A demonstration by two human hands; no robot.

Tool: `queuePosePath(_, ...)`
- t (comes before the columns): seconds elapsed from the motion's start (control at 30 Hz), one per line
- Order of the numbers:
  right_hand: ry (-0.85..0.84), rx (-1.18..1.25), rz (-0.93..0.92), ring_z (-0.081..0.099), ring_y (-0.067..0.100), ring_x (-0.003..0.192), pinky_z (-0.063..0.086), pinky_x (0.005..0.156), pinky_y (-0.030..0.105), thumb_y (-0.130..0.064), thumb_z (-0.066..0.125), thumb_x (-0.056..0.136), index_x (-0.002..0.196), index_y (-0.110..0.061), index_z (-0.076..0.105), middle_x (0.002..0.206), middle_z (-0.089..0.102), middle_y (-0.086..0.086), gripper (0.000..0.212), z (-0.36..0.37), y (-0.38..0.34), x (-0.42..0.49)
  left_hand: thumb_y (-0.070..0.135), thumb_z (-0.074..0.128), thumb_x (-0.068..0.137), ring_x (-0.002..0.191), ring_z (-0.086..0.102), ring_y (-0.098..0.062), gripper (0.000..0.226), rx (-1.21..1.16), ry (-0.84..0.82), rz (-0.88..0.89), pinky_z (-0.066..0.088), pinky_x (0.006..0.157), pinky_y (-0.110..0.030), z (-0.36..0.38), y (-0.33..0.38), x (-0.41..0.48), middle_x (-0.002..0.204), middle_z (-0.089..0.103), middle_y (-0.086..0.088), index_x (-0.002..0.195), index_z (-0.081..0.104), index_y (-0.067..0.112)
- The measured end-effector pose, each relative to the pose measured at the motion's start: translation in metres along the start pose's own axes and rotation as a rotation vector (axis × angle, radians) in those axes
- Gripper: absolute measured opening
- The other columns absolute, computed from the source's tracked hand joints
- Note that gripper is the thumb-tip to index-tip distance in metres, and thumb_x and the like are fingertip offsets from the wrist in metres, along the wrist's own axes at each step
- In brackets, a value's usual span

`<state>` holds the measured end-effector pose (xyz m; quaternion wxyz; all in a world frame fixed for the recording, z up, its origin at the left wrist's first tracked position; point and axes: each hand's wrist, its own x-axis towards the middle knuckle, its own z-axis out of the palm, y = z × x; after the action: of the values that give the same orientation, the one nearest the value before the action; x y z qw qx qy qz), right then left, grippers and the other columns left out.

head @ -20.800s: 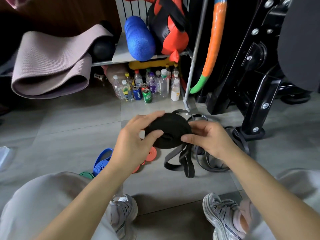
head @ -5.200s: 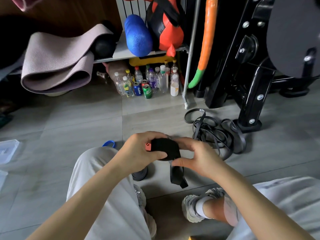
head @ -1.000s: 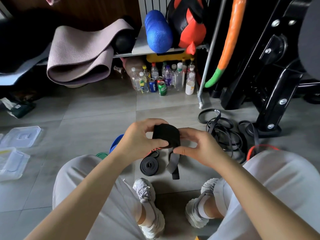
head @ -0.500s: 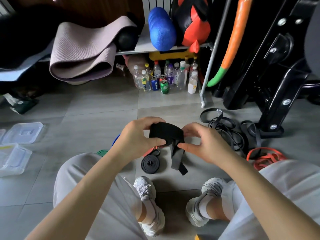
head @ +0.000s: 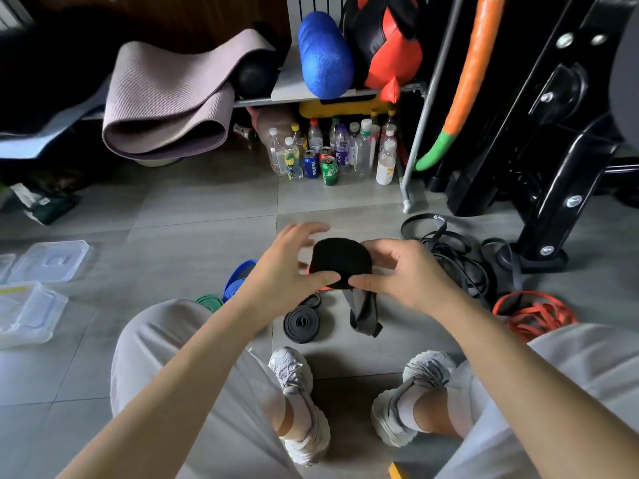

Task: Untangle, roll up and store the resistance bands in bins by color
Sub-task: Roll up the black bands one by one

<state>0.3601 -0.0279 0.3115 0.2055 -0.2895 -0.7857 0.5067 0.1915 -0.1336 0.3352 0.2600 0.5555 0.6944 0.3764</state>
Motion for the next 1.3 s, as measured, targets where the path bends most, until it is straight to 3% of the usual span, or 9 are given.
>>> queuePosePath(0.07, -0.039, -0.121, 0.009, 0.068, 0.009, 0.088, 0.052, 0.088, 0.038, -0.012, 0.081, 0.069, 0.093, -0.023, 0.069, 0.091, 0.073, -0.003, 0.029, -0.001, -0.001, 0.003, 0.024, 0.075, 0.077, 0.124, 0.044, -0.016, 0.067, 0.443, -0.097, 0.200, 0.041, 0.098, -0.033, -0.003, 0.007, 0.005, 0.133, 0.049, 0.004, 0.135, 0.044, 0.029)
queuePosePath(0.17, -0.002, -0.164, 0.017, 0.068, 0.013, 0.087, 0.051, 0.086, 0.044, -0.015, 0.082, 0.066, 0.090, -0.016, 0.069, 0.088, 0.072, -0.001, 0.027, -0.002, -0.004, 0.007, 0.025, 0.065, 0.083, 0.110, 0.053, -0.019, 0.053, 0.590, -0.207, 0.303, 0.047, 0.089, -0.039, -0.003, 0.019, 0.013, 0.121, 0.058, 0.004, 0.133, 0.048, 0.033)
queuePosePath(0.43, -0.014, 0.034, -0.020, 0.063, 0.004, 0.105, 0.044, 0.101, 0.031, -0.019, 0.082, 0.065, 0.100, -0.038, 0.063, 0.104, 0.070, -0.009, 0.044, -0.025, -0.007, 0.007, 0.007, 0.076, 0.072, 0.098, 0.054, 0.007, 0.057, 0.039, 0.076, 0.112, 0.045, 0.093, -0.019, -0.011, 0.019, 0.019, 0.101, 0.057, 0.031, 0.103, 0.057, 0.051)
queuePosePath(0.67, 0.099, 0.192, -0.049, 0.066, 0.000, 0.092, 0.048, 0.090, 0.018, 0.006, 0.077, 0.067, 0.099, -0.026, 0.062, 0.098, 0.069, -0.008, 0.047, -0.024, -0.007, 0.016, -0.014, 0.070, 0.071, 0.098, 0.063, -0.008, 0.056, -0.474, 0.199, 0.052, 0.050, 0.091, -0.031, 0.011, 0.009, 0.020, 0.105, 0.066, 0.011, 0.105, 0.061, 0.030)
queuePosePath(0.8, 0.051, -0.069, -0.044, 0.067, 0.014, 0.096, 0.050, 0.095, 0.031, -0.007, 0.082, 0.068, 0.110, -0.013, 0.067, 0.103, 0.071, 0.002, 0.045, -0.029, -0.014, 0.021, 0.007, 0.075, 0.075, 0.110, 0.054, -0.013, 0.051, -0.012, 0.058, 0.047, 0.049, 0.093, -0.037, 0.002, 0.014, 0.024, 0.113, 0.052, 0.013, 0.112, 0.050, 0.029)
queuePosePath(0.93, 0.007, -0.195, -0.027, 0.067, 0.014, 0.094, 0.052, 0.091, 0.038, -0.013, 0.083, 0.067, 0.108, -0.012, 0.067, 0.101, 0.072, 0.003, 0.044, -0.028, -0.018, 0.028, 0.017, 0.072, 0.077, 0.113, 0.051, -0.029, 0.074, 0.629, -0.100, 0.350, 0.046, 0.090, -0.046, -0.003, 0.023, 0.033, 0.124, 0.052, -0.004, 0.139, 0.034, 0.031)
queuePosePath(1.03, 0.054, -0.078, -0.005, 0.067, 0.013, 0.094, 0.052, 0.090, 0.032, -0.008, 0.083, 0.066, 0.106, -0.017, 0.064, 0.096, 0.070, 0.000, 0.046, -0.030, -0.018, 0.028, 0.014, 0.066, 0.081, 0.103, 0.056, -0.028, 0.066, 0.585, -0.091, 0.347, 0.049, 0.081, -0.043, -0.008, 0.027, 0.039, 0.115, 0.055, -0.002, 0.137, 0.041, 0.037)
queuePosePath(1.17, 0.020, 0.102, 0.017, 0.065, -0.002, 0.089, 0.049, 0.086, 0.014, -0.003, 0.080, 0.067, 0.103, -0.026, 0.060, 0.098, 0.067, -0.008, 0.047, -0.040, -0.018, 0.028, 0.010, 0.070, 0.078, 0.108, 0.053, -0.017, 0.059, 0.368, 0.027, 0.315, 0.046, 0.091, -0.035, -0.017, 0.035, 0.040, 0.114, 0.056, 0.002, 0.131, 0.053, 0.029)
queuePosePath(1.3, 0.021, 0.161, -0.017, 0.066, -0.006, 0.084, 0.050, 0.089, 0.016, 0.004, 0.074, 0.070, 0.103, -0.025, 0.061, 0.098, 0.067, -0.009, 0.046, -0.052, -0.031, 0.033, 0.007, 0.074, 0.074, 0.101, 0.048, 0.004, 0.062, 0.154, 0.157, 0.263, 0.033, 0.096, -0.008, -0.031, 0.050, 0.048, 0.104, 0.049, 0.025, 0.125, 0.054, 0.035)
